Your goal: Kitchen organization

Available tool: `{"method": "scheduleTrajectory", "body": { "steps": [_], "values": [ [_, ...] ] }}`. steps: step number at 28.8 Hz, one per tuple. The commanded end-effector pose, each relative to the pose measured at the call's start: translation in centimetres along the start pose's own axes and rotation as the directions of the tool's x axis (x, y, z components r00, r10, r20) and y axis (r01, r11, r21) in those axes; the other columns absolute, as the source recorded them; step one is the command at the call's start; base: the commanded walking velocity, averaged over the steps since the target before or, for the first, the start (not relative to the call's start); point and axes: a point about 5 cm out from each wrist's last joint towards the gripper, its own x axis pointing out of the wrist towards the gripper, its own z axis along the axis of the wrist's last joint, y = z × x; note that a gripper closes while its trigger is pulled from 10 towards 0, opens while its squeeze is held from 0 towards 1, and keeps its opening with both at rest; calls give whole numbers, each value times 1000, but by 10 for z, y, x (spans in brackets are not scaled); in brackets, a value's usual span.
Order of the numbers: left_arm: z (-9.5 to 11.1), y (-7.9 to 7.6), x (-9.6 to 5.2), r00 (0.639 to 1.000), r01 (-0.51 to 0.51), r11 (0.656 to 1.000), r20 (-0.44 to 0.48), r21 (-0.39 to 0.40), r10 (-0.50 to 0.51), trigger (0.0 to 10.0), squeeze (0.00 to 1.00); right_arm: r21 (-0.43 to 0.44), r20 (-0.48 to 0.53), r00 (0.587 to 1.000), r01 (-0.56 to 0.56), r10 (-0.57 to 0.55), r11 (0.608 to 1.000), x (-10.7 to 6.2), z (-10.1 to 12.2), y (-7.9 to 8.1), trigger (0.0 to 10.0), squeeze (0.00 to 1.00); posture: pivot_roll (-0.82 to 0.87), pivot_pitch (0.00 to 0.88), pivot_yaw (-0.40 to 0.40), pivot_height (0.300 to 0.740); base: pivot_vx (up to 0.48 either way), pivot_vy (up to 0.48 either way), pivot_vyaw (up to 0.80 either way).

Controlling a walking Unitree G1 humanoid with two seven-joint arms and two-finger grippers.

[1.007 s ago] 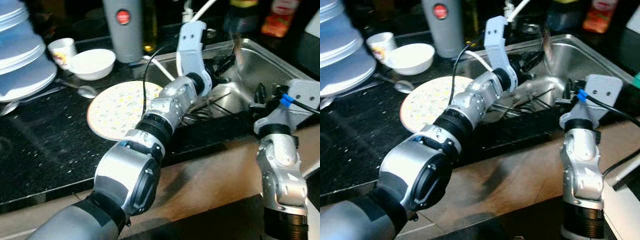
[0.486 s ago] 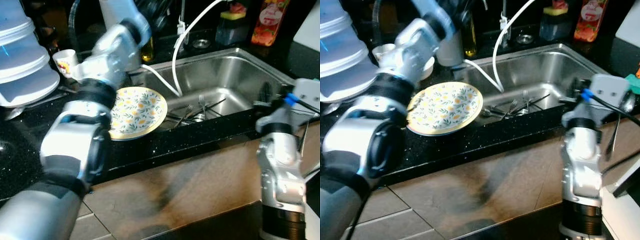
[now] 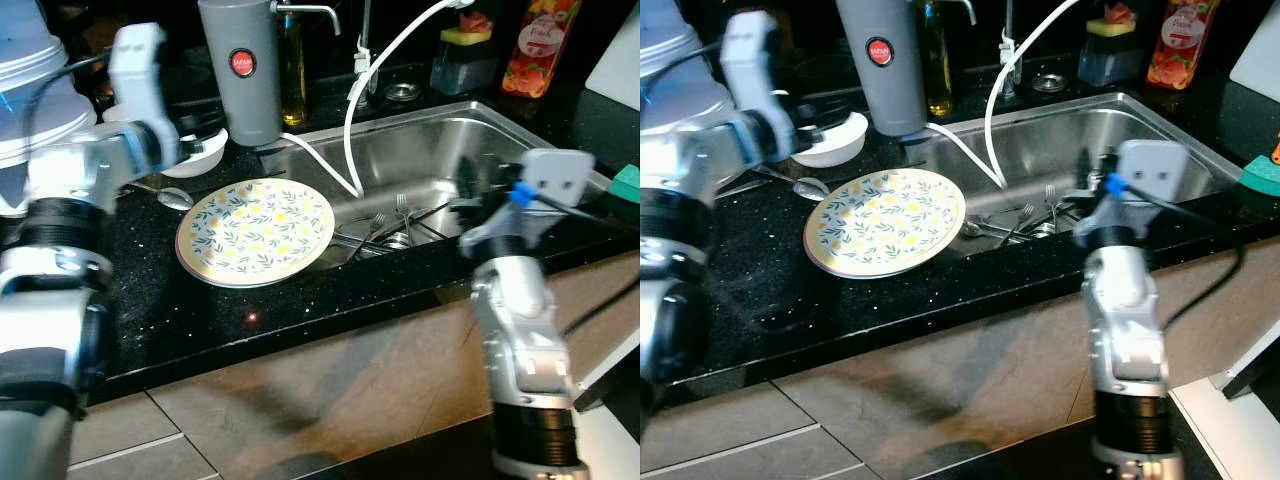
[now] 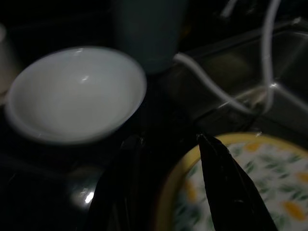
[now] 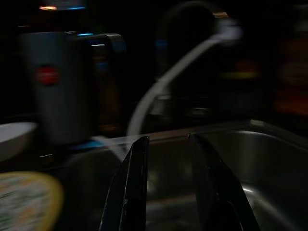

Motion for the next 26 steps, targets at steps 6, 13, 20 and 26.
{"method": "scheduleTrajectory", "body": {
  "steps": [6,13,20,26],
  "values": [
    [-12,2,-7,998,-34,999,-62,-29,32,10000,0,14,-3,1000,16,-16,1000,-4,-1,-3,10000,0,1,18,78,740,0,0,0],
    [-24,-3,-7,976,35,995,-210,-98,-55,10000,0,105,-8,988,-155,157,982,-5,1,17,10000,0,-3,26,80,740,0,0,0],
    [-34,0,-10,961,0,992,-275,-129,-36,10000,0,157,-23,956,-285,292,945,-11,-1,38,10000,0,2,33,82,740,0,0,0],
    [-44,6,-13,947,-33,990,-322,-138,-13,10000,0,277,-76,872,-447,484,850,-19,-13,62,10000,0,1,38,77,740,0,0,0]
  ]
}}
